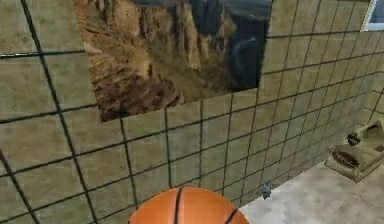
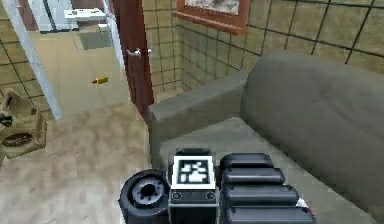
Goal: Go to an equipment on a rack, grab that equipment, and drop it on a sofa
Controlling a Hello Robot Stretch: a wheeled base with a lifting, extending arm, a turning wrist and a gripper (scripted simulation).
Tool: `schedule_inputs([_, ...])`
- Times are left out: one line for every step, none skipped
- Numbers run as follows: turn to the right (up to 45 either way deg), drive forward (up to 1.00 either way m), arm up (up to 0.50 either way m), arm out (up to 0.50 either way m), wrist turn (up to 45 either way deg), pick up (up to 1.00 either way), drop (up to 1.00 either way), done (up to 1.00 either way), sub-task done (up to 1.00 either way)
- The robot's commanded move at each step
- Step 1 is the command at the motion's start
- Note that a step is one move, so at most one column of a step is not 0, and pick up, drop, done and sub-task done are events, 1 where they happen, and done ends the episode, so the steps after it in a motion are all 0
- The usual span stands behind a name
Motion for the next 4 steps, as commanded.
schedule_inputs([45.0,0.0,0.0,0.0,0.0,0.0,0.0,0.0,0.0])
schedule_inputs([27.0,0.0,0.0,0.0,0.0,0.0,0.0,0.0,0.0])
schedule_inputs([0.0,0.0,0.0,0.3,0.0,0.0,0.0,0.0,0.0])
schedule_inputs([0.0,0.0,0.0,0.0,45.0,0.0,0.0,0.0,0.0])
